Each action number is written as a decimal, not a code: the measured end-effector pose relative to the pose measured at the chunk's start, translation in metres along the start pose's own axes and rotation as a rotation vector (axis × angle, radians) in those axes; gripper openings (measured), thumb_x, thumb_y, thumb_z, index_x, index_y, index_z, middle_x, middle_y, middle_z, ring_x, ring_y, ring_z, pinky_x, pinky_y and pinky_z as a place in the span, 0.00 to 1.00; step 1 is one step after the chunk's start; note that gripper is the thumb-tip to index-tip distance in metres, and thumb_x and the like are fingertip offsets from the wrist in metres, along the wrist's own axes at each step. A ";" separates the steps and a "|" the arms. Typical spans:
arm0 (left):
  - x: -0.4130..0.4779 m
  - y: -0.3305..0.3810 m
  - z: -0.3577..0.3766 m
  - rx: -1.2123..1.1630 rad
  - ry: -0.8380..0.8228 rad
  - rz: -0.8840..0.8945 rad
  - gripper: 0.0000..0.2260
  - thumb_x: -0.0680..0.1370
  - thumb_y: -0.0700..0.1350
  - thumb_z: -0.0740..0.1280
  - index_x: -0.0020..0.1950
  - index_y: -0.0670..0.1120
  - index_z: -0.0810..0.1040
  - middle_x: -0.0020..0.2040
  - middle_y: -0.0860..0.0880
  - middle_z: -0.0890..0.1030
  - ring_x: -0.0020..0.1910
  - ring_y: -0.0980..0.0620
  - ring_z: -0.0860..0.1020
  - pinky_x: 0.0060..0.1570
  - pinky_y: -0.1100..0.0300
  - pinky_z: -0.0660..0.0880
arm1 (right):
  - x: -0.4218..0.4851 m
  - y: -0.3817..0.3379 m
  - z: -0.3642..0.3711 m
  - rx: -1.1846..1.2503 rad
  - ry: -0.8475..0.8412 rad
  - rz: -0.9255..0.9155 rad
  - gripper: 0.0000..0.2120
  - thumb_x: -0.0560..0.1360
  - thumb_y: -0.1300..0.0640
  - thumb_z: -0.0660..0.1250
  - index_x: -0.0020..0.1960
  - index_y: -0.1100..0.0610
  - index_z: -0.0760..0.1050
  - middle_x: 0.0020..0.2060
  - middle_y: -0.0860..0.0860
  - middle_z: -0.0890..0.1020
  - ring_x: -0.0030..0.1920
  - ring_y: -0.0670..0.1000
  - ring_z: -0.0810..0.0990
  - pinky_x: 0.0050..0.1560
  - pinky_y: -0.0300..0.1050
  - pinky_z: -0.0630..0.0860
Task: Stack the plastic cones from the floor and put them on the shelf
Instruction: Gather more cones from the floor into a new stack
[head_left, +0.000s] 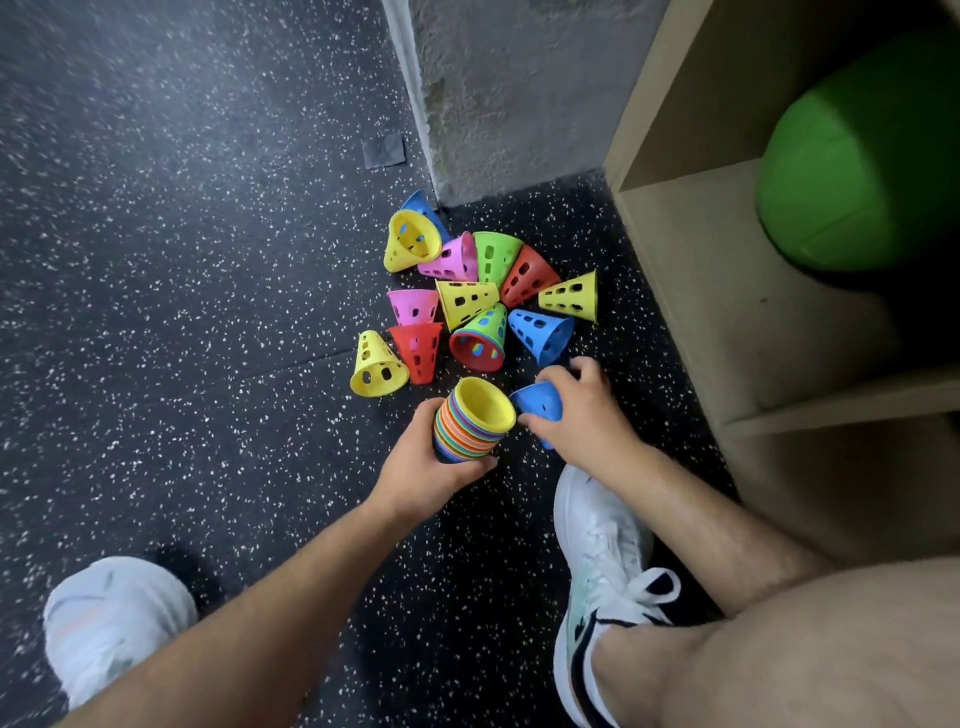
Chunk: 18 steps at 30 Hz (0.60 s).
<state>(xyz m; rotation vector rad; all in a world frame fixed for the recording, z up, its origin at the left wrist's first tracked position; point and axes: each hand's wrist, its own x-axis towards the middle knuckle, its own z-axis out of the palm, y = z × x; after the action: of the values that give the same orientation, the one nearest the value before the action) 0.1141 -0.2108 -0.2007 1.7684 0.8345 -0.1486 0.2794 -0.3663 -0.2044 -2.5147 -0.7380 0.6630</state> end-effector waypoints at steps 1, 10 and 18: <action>0.000 0.000 0.000 -0.004 -0.003 -0.003 0.35 0.65 0.55 0.83 0.67 0.59 0.70 0.55 0.59 0.82 0.53 0.62 0.81 0.61 0.52 0.79 | 0.000 0.002 -0.001 0.036 -0.006 0.007 0.19 0.69 0.49 0.77 0.56 0.55 0.77 0.59 0.56 0.71 0.59 0.59 0.72 0.62 0.50 0.72; 0.003 0.004 0.014 -0.114 0.030 0.004 0.33 0.66 0.50 0.84 0.65 0.56 0.72 0.54 0.57 0.83 0.51 0.62 0.82 0.55 0.62 0.77 | -0.004 -0.027 -0.043 0.443 0.230 -0.237 0.11 0.71 0.47 0.73 0.44 0.53 0.76 0.57 0.49 0.78 0.58 0.48 0.79 0.60 0.51 0.78; 0.012 0.013 0.004 -0.181 0.085 0.006 0.31 0.67 0.47 0.84 0.64 0.55 0.72 0.52 0.57 0.83 0.50 0.61 0.82 0.54 0.63 0.78 | 0.035 -0.032 -0.029 0.202 0.168 -0.351 0.16 0.78 0.54 0.65 0.64 0.56 0.77 0.60 0.52 0.79 0.61 0.53 0.76 0.64 0.50 0.72</action>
<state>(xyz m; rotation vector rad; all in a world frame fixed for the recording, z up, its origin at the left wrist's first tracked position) 0.1323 -0.2106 -0.1981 1.6159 0.8761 0.0063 0.3094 -0.3298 -0.1757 -2.1530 -0.9660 0.3779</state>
